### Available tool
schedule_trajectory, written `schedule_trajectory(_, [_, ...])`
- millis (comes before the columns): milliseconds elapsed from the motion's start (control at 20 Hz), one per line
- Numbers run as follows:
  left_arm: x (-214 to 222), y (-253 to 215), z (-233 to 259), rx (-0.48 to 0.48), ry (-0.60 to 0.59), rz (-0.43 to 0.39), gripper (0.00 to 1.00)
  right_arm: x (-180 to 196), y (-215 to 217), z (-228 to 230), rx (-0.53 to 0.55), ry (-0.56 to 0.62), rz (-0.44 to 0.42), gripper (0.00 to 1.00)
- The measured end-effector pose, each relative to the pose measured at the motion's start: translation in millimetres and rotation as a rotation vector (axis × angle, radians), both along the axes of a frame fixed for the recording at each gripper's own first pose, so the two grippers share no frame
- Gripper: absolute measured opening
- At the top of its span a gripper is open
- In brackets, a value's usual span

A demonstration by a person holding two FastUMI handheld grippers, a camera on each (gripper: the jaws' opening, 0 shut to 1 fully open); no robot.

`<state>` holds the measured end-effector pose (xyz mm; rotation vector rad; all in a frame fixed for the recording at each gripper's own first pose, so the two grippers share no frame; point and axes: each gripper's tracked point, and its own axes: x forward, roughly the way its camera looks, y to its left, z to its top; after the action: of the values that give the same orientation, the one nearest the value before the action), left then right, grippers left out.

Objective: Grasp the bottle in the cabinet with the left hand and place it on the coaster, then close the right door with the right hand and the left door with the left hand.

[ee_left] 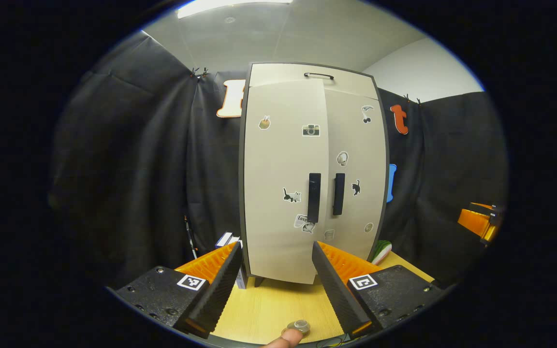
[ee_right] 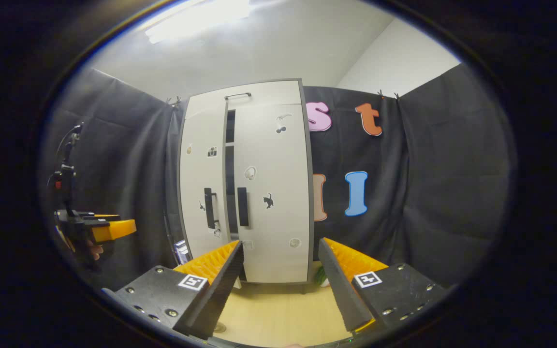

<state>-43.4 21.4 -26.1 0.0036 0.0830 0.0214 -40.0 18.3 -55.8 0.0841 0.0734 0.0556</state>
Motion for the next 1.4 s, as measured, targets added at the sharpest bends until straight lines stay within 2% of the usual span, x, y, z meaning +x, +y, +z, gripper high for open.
schedule_trajectory(100, [-9,-3,3,-0.011,0.001,0.005,0.92,0,3,6,-0.001,0.002,-0.014,0.95])
schedule_trajectory(150, [-13,-3,7,-0.022,0.003,0.005,0.92,2,6,9,0.002,0.003,-0.019,0.92])
schedule_trajectory(200, [-16,-3,11,-0.031,0.006,0.001,0.93,3,11,13,0.008,0.004,-0.024,0.95])
schedule_trajectory(300, [-16,-4,26,-0.045,-0.015,-0.018,0.93,8,18,22,0.020,0.006,-0.034,0.95])
schedule_trajectory(400, [-14,0,37,-0.024,-0.028,-0.034,0.92,14,20,26,0.016,0.023,-0.059,0.92])
schedule_trajectory(550, [-9,6,47,0.019,-0.052,-0.034,0.93,21,30,23,0.024,0.052,-0.073,0.92])
schedule_trajectory(600, [-8,7,48,0.023,-0.054,-0.039,0.92,26,31,23,0.030,0.049,-0.078,0.95])
schedule_trajectory(700, [-2,5,43,0.019,-0.043,-0.065,0.90,31,34,27,0.023,0.030,-0.087,0.95])
schedule_trajectory(1000, [9,5,36,0.014,-0.061,-0.112,0.92,32,55,38,-0.006,-0.022,-0.062,0.95])
schedule_trajectory(1150, [16,2,34,0.003,-0.054,-0.121,0.92,24,65,48,-0.021,-0.062,-0.042,0.95])
schedule_trajectory(1350, [22,-10,33,-0.012,-0.058,-0.174,0.93,12,77,58,-0.042,-0.109,-0.021,0.95])
schedule_trajectory(1400, [22,-12,33,-0.013,-0.061,-0.180,0.93,10,79,59,-0.044,-0.114,-0.018,0.92])
